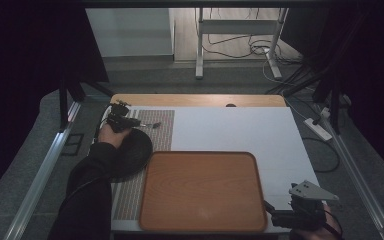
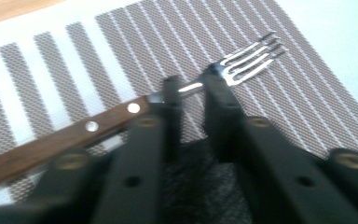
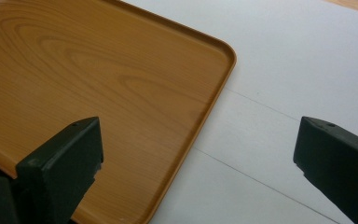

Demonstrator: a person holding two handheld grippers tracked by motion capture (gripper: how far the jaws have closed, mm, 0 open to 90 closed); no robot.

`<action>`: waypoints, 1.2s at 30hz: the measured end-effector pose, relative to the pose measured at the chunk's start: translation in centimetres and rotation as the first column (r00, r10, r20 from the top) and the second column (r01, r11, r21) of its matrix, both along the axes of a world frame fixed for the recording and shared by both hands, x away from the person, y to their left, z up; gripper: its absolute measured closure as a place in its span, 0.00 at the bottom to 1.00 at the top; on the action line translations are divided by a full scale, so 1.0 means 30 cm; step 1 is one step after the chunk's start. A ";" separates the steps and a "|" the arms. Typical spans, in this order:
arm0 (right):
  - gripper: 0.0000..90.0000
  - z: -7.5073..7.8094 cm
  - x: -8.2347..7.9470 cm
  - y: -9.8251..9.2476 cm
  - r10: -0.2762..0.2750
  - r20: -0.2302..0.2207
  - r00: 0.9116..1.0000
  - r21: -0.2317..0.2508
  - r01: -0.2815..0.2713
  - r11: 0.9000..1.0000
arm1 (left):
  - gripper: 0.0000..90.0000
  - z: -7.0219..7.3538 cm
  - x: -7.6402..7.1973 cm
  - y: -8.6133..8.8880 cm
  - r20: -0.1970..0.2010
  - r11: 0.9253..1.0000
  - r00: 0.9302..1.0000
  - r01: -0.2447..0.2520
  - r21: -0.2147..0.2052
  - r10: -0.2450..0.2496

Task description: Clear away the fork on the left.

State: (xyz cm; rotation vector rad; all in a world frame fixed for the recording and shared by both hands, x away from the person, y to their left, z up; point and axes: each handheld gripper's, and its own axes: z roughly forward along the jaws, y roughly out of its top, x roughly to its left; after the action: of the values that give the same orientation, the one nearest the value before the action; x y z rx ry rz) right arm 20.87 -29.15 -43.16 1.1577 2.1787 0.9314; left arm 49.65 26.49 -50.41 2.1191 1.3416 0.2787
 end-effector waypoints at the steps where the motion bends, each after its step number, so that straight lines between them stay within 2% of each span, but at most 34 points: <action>1: 0.02 0.000 0.000 0.000 0.001 0.000 1.000 0.000 -0.001 1.000 | 0.99 0.001 0.006 0.002 0.003 1.000 1.000 -0.006 0.016 0.006; 5: 0.02 0.000 0.000 -0.001 0.002 -0.001 1.000 0.001 -0.002 1.000 | 0.99 -0.002 0.034 0.014 -0.010 0.999 1.000 -0.025 0.046 0.026; 10: 0.02 0.000 0.000 0.000 0.003 -0.002 1.000 0.002 -0.003 1.000 | 0.99 -0.011 0.073 0.038 -0.027 0.995 0.997 -0.071 0.074 0.074; 18: 0.02 0.000 0.000 -0.001 0.005 -0.003 1.000 0.002 -0.005 1.000 | 0.99 -0.043 0.109 0.074 -0.064 0.987 0.990 -0.119 0.106 0.126; 20: 0.02 0.000 0.000 -0.001 0.006 -0.003 1.000 0.002 -0.006 1.000 | 0.99 -0.048 0.114 0.080 -0.071 0.986 0.988 -0.132 0.099 0.140; 22: 0.02 0.000 0.000 -0.001 0.007 -0.002 1.000 0.002 -0.007 1.000 | 0.98 -0.050 0.117 0.082 -0.075 0.984 0.986 -0.139 0.109 0.148; 25: 0.02 0.000 -0.001 -0.001 0.008 -0.001 1.000 0.001 -0.008 1.000 | 0.97 -0.061 0.118 0.079 -0.096 0.976 0.985 -0.128 0.179 0.147; 28: 0.02 0.000 -0.002 -0.001 0.009 0.000 1.000 0.002 -0.009 1.000 | 0.98 -0.063 0.105 0.100 -0.108 0.981 0.982 -0.137 0.141 0.152; 30: 0.02 0.000 -0.002 -0.001 0.010 -0.001 1.000 0.002 -0.010 1.000 | 0.98 -0.062 0.095 0.114 -0.118 0.982 0.982 -0.132 0.136 0.149; 36: 0.02 0.000 -0.001 0.002 0.012 -0.002 1.000 -0.006 -0.012 1.000 | 0.99 -0.055 0.071 0.144 -0.170 0.989 0.980 -0.077 0.126 0.098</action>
State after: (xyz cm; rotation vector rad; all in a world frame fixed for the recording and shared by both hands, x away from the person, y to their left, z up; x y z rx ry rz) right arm 20.85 -29.08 -43.18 1.1443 2.1906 0.9281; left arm 51.79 30.80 -52.07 2.2288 1.5583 0.2155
